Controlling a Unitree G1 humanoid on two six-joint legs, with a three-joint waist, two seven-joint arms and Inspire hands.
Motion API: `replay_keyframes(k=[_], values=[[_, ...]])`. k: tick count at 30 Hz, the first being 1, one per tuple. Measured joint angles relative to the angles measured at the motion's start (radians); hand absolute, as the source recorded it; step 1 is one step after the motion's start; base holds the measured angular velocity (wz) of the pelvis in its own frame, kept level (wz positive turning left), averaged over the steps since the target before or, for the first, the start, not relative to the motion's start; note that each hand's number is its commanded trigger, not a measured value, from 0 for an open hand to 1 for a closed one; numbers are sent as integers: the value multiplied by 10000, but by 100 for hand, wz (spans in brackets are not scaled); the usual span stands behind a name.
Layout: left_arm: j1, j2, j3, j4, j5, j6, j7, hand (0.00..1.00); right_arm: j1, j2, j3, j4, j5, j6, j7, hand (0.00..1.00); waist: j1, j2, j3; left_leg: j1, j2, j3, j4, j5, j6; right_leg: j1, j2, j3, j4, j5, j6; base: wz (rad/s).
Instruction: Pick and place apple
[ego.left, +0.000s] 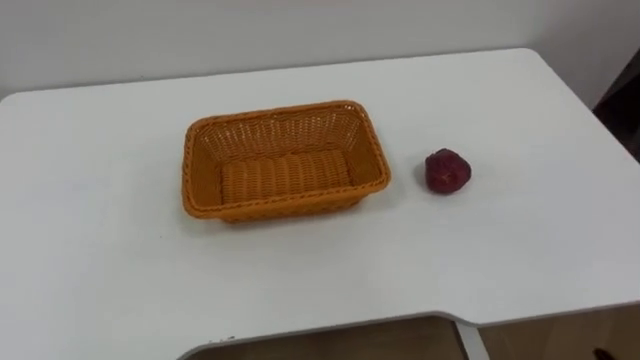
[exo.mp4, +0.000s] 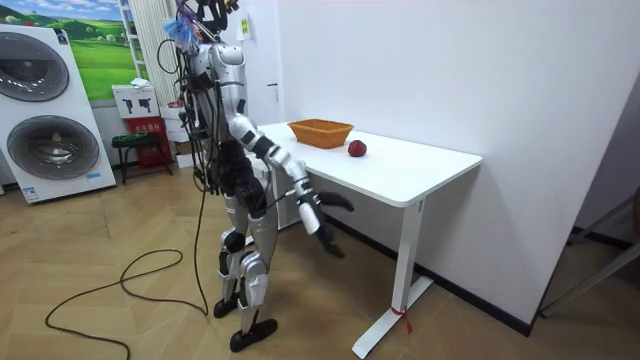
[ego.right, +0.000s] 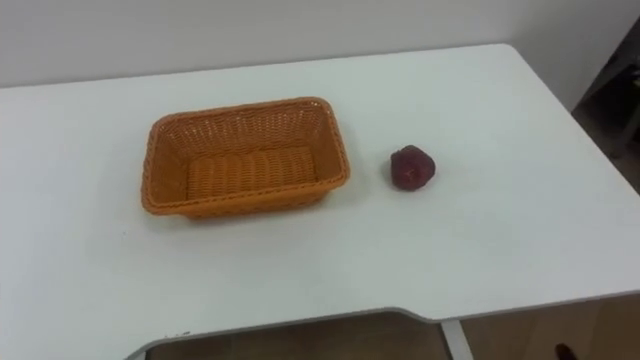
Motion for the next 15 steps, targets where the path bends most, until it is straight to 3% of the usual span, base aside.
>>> replay_keyframes(k=[2, 6, 8, 11, 15], values=[[4, 17, -17, -112, 19, -16, 81, 0, -195, -12, -23, -1403, -1434, -248, -1167, 0, 13, -41, -2, -101, 12, 0, 44, 7, -7, -95, 12, -3, -4, 15, -12, 0], [12, 15, -383, -219, 43, -81, 163, 0, -304, -16, 219, -3579, -3744, -323, -2498, 0, 85, -35, -13, -190, 11, -7, 48, 8, -9, -245, 15, -12, -15, 24, -10, 0], [38, 32, -729, -298, 9, -97, 185, 0, -314, -37, 646, -4880, -5826, -491, -3113, 0, 151, 0, -8, -211, 20, -11, 52, 18, -20, -251, 31, 13, -21, 54, -21, -2], [-58, 34, -1165, -303, 25, -99, 209, 0, -244, -59, 1401, -5735, -7834, -685, -3369, 0, 286, -16, -10, -175, 40, 1, 42, 26, -32, -265, 42, 9, -52, 63, -33, 0], [-154, 37, -1395, -302, 22, -168, 209, 0, -232, -71, 2234, -6251, -8614, -752, -3025, 0, 509, -57, 2, -182, 57, 0, 39, 34, -44, -285, 54, 7, -74, 96, -51, -1]])
